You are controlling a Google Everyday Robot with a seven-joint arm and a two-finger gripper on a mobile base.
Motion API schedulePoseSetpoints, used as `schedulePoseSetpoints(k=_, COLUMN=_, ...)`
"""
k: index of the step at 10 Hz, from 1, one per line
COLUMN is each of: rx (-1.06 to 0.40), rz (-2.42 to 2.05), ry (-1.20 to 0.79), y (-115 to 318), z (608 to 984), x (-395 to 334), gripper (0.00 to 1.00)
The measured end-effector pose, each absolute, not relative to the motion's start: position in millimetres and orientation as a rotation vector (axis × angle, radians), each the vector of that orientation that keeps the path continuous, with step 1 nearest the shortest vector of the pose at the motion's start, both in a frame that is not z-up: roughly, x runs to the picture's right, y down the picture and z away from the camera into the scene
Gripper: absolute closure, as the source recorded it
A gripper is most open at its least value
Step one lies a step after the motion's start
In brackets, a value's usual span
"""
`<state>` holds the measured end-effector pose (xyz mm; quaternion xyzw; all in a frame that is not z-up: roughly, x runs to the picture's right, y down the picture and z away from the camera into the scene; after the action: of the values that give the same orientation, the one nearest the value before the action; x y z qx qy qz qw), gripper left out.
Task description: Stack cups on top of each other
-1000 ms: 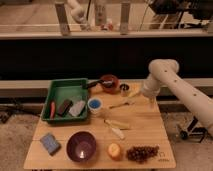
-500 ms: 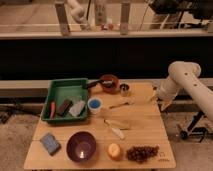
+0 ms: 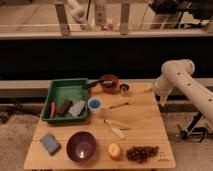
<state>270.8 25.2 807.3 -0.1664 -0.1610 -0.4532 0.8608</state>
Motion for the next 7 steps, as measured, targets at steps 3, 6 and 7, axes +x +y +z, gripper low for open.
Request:
schedulePoseSetpoints(k=3, rx=-0.240, rz=-0.887, ry=-0.364, y=-2.7, z=836.9, x=232.9, gripper=0.20)
schedulePoseSetpoints(k=6, rx=-0.240, rz=-0.847, ry=-0.397, y=10.0, z=871.1, x=207.0, gripper=0.20)
schedulePoseSetpoints(k=7, rx=-0.252, rz=-0.846, ry=-0.399, y=16.3, z=880.6, x=205.2, gripper=0.20)
